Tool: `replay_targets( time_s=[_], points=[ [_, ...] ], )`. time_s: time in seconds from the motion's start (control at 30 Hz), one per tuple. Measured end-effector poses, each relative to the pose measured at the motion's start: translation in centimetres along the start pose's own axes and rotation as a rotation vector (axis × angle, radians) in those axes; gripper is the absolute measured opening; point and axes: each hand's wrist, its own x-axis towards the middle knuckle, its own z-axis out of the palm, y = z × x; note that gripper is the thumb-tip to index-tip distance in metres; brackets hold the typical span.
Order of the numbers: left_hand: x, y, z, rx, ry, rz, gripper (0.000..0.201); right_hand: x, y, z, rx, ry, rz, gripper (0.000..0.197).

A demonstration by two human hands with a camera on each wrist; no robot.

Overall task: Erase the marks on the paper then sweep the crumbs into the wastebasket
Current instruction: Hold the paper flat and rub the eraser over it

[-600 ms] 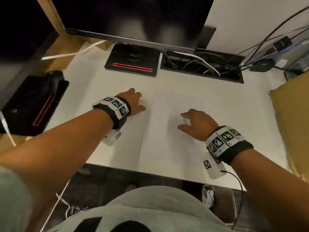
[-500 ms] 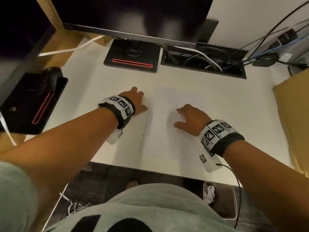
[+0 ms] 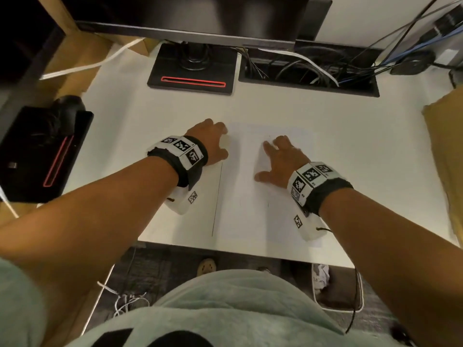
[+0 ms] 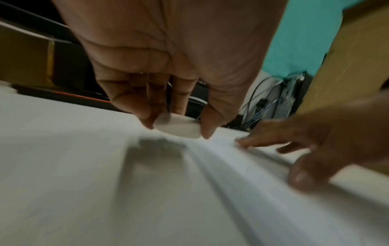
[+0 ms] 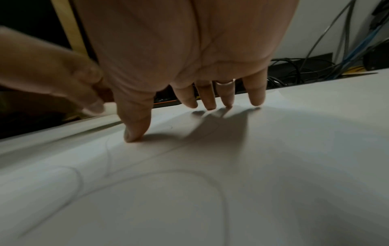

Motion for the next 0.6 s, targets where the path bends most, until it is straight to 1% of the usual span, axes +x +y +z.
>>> replay_targets(
  time_s=[0.1,0.2,0.23,0.3,0.37,0.5,0.6],
  points=[
    [0.3,1.9,0.1,-0.058,0.017,0.112,0.055,-1.0,-0.2,0.2,0.012,-0.036,-0.033,0.092],
    [0.7,2.8,0.9,-0.09,-0.011,0.148,0.052,-0.3,-0.2,0.2,0.105,0.047,-0.045,0.08],
    [0.8,2.8,1.3,-0.088,-0.022,0.15,0.052,0.2,-0.1,0.2,0.131,0.073,-0.044,0.08],
    [1.0,2.9,1.8,-0.081,-0.039,0.144,0.053,1.1,0.0,0.3,0.152,0.077,-0.053,0.09],
    [1.2,3.0,2.0,-0.104,-0.029,0.121,0.054,1.7,0.2,0.7,0.134,0.048,-0.07,0.096],
    [1.8,3.6,1.9,-0.166,0.04,0.102,0.052,2.0,0.8,1.2,0.087,0.008,-0.1,0.1],
    [1.9,3.8,2.1,-0.162,0.053,0.096,0.048,2.2,0.9,1.4,0.097,0.005,-0.108,0.1]
  ],
)
